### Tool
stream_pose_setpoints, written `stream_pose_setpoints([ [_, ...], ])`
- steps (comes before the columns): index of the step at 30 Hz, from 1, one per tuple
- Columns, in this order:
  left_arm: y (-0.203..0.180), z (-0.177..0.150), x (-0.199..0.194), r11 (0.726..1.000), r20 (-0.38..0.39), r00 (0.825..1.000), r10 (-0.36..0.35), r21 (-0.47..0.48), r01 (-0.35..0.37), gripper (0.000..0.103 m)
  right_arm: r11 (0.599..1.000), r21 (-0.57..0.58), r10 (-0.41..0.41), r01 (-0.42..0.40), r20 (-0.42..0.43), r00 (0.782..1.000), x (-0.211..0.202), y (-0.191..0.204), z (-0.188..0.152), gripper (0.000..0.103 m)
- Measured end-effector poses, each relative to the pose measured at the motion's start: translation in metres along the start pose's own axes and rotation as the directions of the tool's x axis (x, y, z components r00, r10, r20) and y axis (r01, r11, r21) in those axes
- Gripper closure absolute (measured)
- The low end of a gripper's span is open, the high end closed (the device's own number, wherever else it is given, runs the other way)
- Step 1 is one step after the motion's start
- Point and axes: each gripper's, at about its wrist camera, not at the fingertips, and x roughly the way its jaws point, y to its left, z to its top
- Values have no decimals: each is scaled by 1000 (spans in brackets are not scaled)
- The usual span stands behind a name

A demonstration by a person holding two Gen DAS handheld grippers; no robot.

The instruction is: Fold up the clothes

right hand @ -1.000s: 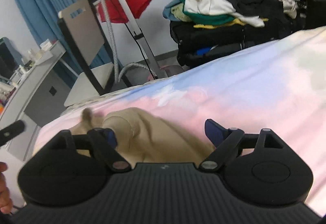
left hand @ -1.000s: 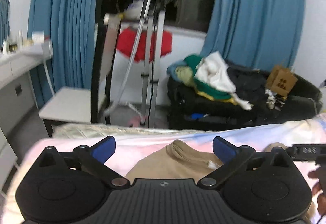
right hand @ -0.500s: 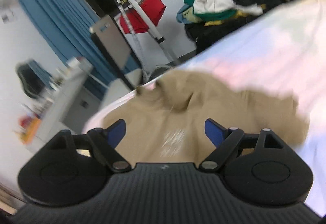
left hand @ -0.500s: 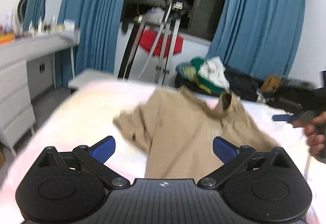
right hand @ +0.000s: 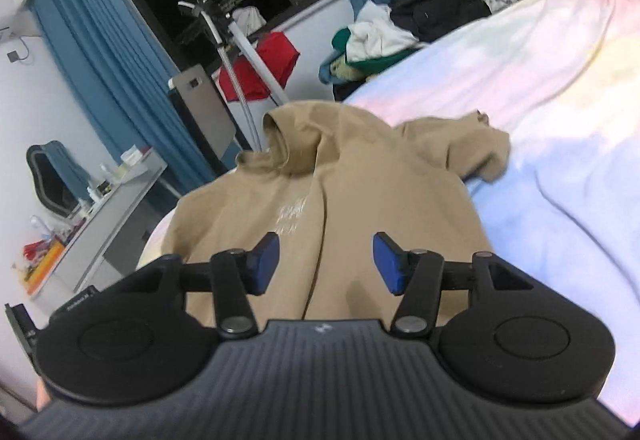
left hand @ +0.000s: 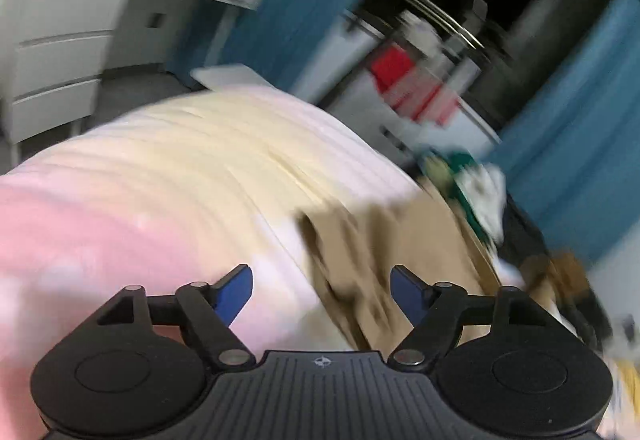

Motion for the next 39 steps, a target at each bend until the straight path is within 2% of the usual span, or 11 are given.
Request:
stream_pose_setpoints([
  [3,11,12,31,991,-9,1000,-21,-135,20,43,999,25,32,-33,22,999,10,-14,2,48],
  [5,2,17,41,997,-22,1000,-8,-77,7,56,998,63,18,-18,2,1000,18,-27,2,48],
  [7,-10,21,51,1000,-37,999,10,2,-10,92,992,123,10,-7,-28,1000,25,-40,0,48],
  [10,-34,36,59,987,-58,995,80,147,-71,97,983,181,-4,14,-55,999,31,-51,-2,48],
  [14,-60,80,68,950,3,977,215,233,-209,97,978,207,-13,25,-63,998,39,-56,-5,48],
  [17,-80,111,81,893,89,946,311,314,-323,97,977,213,-16,29,-61,998,44,-58,-7,48],
  [21,-94,121,94,870,93,928,362,323,-372,95,974,221,-27,38,-54,998,44,-60,-8,48],
  [23,-95,119,94,877,90,929,358,310,-368,86,975,216,-36,45,-47,998,41,-61,-8,47],
  [28,-75,98,64,935,76,948,309,158,-318,58,975,216,-37,42,-28,999,33,-61,-7,47],
  [33,-39,67,20,963,8,968,249,-109,-247,55,975,218,-28,34,-27,999,30,-58,-7,48],
  [39,-6,28,31,954,-90,986,141,-254,-160,59,972,234,-14,24,-46,999,29,-58,-10,48],
])
